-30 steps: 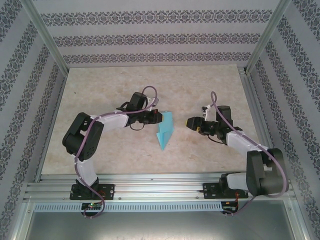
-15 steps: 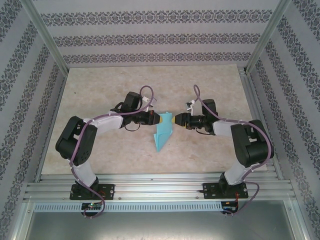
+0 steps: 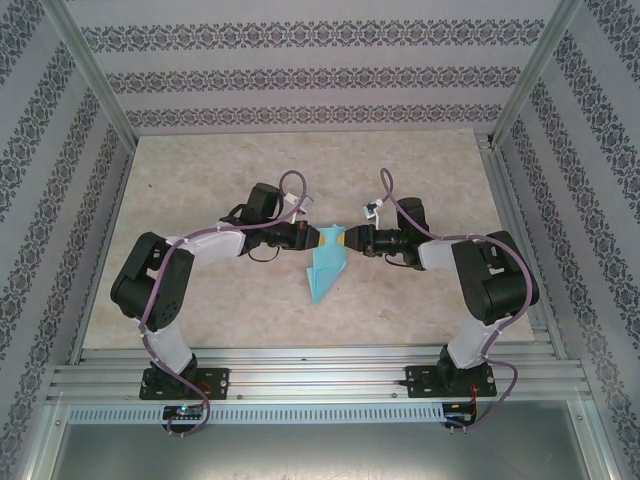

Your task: Fold a paper plane with a square sheet of paper (fold left side to right side)

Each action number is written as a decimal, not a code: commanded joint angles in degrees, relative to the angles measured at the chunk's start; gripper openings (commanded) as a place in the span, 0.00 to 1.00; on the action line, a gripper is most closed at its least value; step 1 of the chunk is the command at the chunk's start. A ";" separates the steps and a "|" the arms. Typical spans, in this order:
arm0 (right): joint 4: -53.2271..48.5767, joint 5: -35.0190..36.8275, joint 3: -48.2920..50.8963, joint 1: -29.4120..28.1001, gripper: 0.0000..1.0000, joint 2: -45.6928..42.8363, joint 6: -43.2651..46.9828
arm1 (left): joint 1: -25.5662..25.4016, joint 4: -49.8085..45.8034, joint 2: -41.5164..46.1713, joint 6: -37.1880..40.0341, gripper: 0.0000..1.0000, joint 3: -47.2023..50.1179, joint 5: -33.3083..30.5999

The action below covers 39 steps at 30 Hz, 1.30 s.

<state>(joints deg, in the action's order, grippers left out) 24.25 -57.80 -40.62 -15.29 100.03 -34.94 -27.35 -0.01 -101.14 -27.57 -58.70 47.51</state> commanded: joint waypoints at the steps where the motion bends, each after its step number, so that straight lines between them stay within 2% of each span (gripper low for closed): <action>1: 4.69 -1.80 1.03 -0.55 0.37 0.87 -0.95 | 1.01 0.97 0.86 1.72 0.00 1.33 -0.02; 10: 0.73 -0.69 0.15 -0.62 0.11 1.62 0.22 | 1.36 0.89 0.10 2.41 0.02 1.89 -1.15; 14: -5.07 1.66 -1.16 -1.14 0.01 2.31 2.42 | 1.73 -2.40 1.99 4.13 0.18 2.07 -4.55; 15: -5.52 2.04 -1.30 -1.48 0.00 2.58 2.33 | 1.83 -3.20 2.66 4.71 0.21 2.19 -5.58; 17: -6.58 3.79 -1.43 -1.89 0.00 2.94 1.41 | 1.81 -5.03 5.23 6.17 0.37 3.17 -9.15; 21: -9.09 7.03 -1.83 -2.01 0.00 3.76 -2.50 | 0.77 -10.00 12.92 9.52 0.51 6.19 -18.81; 26: -16.25 10.12 -3.62 -3.12 0.00 3.13 -4.33 | -6.66 -17.16 24.31 10.63 0.53 10.50 -31.52; 30: -20.78 12.12 -5.38 -3.71 0.00 2.73 -5.75 | -14.71 -20.23 28.40 8.69 0.56 13.17 -38.90; 35: -24.66 13.65 -7.14 -4.12 0.00 1.28 -6.74 | -24.39 -22.89 24.06 6.97 0.60 10.75 -47.80; 39: -26.96 14.28 -8.89 -4.86 0.00 0.62 -6.94 | -28.08 -23.30 16.63 7.35 0.62 6.08 -50.82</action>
<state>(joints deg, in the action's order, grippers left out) 0.25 -45.10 -47.29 -19.14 102.74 -41.08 -53.25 -20.97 -80.88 -19.94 -48.95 2.79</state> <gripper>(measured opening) 0.043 0.614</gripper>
